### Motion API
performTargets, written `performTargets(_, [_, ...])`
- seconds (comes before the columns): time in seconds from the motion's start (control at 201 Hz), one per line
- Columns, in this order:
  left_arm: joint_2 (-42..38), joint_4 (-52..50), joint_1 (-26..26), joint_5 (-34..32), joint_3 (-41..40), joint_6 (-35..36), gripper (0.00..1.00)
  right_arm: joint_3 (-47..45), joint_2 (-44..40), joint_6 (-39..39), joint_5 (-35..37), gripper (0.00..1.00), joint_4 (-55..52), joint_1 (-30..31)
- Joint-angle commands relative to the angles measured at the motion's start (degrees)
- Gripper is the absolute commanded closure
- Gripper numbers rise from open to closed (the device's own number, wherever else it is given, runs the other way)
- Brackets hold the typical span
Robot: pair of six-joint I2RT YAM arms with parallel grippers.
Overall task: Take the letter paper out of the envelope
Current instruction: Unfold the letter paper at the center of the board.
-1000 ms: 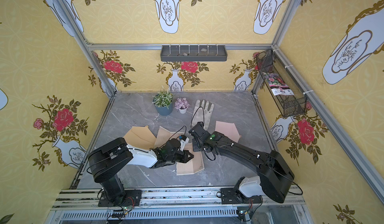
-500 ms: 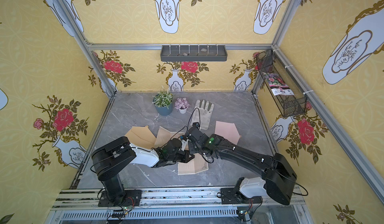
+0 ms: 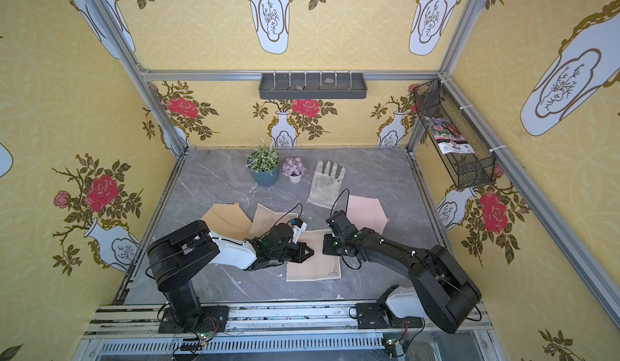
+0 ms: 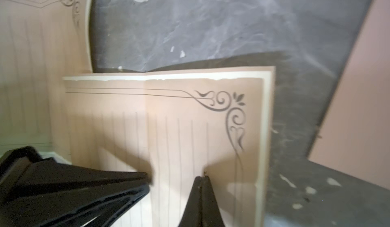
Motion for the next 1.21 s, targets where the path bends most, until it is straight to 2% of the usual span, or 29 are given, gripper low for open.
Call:
performTargets(0.0, [0.4,0.4,0.0,-0.8,-0.8,0.5,0.91,-0.3,0.6,-0.5,-1.4,1.00,4.3,-0.4])
performTargets(0.11, [0.5,1.8,0.0,-1.1,-2.3,0.1,0.90,-1.5,0.7,-0.3,-0.5,1.00,3.3,-2.1])
performTargets(0.299, [0.8,4.7,0.1,-1.6,-4.5,-1.2,0.90,-6.2,1.1,0.0,-5.4,1.00,7.7,-6.6])
performTargets(0.523, [0.7,5.9,0.2,-1.1,-4.3,-1.4,0.89,-7.2,2.8,0.4,-6.3,1.00,9.8,-6.8])
performTargets(0.667, [-2.0,5.1,0.6,0.0,-2.6,-1.1,0.83,-4.8,0.6,-0.1,-5.3,1.00,6.4,-6.4])
performTargets(0.807, [-7.0,-1.8,0.9,-1.2,0.3,1.8,0.78,-1.2,-4.2,-1.1,-1.8,1.00,-0.1,-5.6])
performTargets(0.896, [-10.4,-5.3,1.4,-1.7,1.5,3.6,0.70,0.7,-7.6,-1.8,-0.1,1.00,-3.8,-5.6])
performTargets(0.956, [-13.0,-7.2,1.9,-1.9,1.7,4.4,0.68,2.0,-9.9,-2.2,0.8,0.95,-5.7,-5.3])
performTargets(0.996, [-15.3,-8.6,2.5,-2.2,1.7,5.1,0.68,2.7,-11.5,-2.6,1.3,0.88,-6.7,-5.2])
performTargets(1.056, [-19.1,-11.4,3.7,-3.3,1.1,6.4,0.66,3.6,-13.8,-3.2,1.9,0.68,-7.7,-5.1])
performTargets(1.11, [-24.1,-15.0,5.7,-4.9,0.1,8.3,0.64,4.6,-15.8,-4.2,2.3,0.43,-8.4,-5.2])
performTargets(1.21, [-34.2,-22.4,12.0,-7.6,-2.5,12.1,0.55,7.2,-17.5,-7.6,5.2,0.17,-10.3,-7.1])
